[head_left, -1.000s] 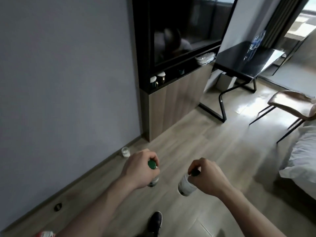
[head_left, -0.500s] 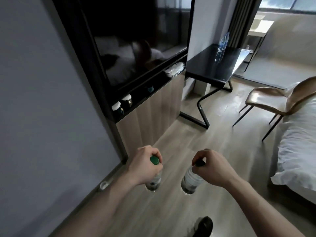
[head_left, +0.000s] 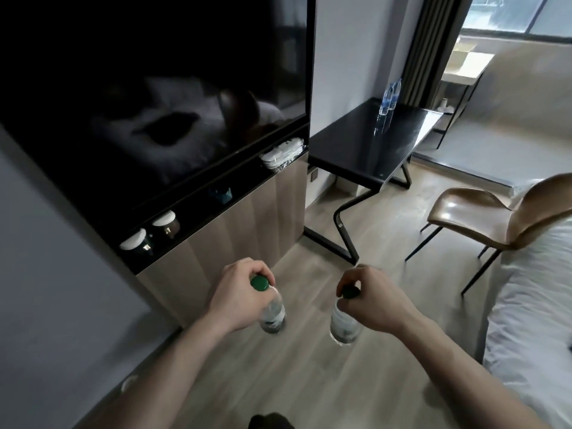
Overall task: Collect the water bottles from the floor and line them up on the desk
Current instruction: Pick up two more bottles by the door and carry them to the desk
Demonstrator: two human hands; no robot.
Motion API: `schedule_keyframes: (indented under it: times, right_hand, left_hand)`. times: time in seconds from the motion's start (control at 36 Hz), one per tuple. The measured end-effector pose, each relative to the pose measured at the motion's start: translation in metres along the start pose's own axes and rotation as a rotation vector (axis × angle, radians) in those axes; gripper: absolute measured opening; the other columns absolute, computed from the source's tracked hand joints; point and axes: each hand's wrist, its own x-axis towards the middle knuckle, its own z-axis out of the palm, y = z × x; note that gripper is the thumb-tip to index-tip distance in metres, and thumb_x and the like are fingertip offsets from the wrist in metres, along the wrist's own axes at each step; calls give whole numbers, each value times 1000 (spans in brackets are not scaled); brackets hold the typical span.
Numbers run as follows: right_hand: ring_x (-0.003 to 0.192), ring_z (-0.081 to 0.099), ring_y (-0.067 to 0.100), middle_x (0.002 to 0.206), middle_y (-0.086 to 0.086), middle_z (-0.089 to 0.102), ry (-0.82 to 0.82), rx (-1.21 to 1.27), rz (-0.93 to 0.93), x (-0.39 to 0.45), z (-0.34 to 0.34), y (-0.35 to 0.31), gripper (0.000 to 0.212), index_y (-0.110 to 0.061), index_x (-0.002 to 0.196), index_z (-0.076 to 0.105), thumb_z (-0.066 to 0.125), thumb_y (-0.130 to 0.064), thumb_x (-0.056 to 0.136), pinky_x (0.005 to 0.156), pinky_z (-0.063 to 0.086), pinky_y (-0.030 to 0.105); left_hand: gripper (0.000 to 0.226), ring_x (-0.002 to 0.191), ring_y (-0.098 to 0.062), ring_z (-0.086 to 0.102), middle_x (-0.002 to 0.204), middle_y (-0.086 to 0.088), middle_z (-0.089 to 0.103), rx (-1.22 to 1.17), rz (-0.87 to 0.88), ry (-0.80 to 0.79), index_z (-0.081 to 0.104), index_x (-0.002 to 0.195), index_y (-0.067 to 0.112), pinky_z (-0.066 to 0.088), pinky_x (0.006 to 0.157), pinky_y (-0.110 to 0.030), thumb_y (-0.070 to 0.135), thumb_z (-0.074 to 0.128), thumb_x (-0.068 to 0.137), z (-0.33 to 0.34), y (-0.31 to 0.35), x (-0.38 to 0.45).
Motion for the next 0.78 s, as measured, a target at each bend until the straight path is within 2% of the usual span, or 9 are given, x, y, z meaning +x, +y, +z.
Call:
schedule_keyframes:
  times: [0.17,0.33,0.5,0.61,0.69,0.78]
  right_hand:
    - [76,58,4,75,-15,59,25,-12,6,61,-44,48,12,-31,78,73,72,-24,68,66,48,19]
    - [80,57,1,81,-14,59,8,4,44,138,-77,95,13,-34,77,72,70,-25,68,68,50,20]
    - [80,57,3,88,-14,58,1,-1,76,213,-112,138,17,-41,70,63,68,-25,69,63,42,12]
    - [80,60,6,88,-13,60,54,5,125,257,-138,166,13,-36,77,70,66,-27,68,68,50,23]
    - [77,58,2,87,-14,58,76,15,155,285,-156,189,15,-38,76,70,66,-26,68,57,39,12]
    - [76,59,2,85,-14,59,89,49,168,314,-174,214,16,-41,70,67,67,-25,67,58,41,12]
  left_hand:
    - [13,71,-5,60,80,15,63,13,-5,-32,67,73,35,50,63,-26,30,70,61,34,36,75]
    - [15,71,-4,60,77,17,63,25,18,-58,68,73,38,52,64,-27,28,71,61,82,55,168]
    - [12,71,-6,59,74,12,63,-10,50,-105,67,72,35,52,65,-28,33,70,60,123,77,265]
    - [12,72,-4,59,72,13,62,9,112,-139,67,71,35,51,67,-27,28,74,64,147,100,332]
    - [10,74,-4,59,73,14,63,11,138,-155,68,70,32,51,70,-26,27,74,64,162,123,373]
    - [8,74,-5,61,73,13,65,-4,153,-163,68,68,31,52,70,-26,27,73,63,176,144,410]
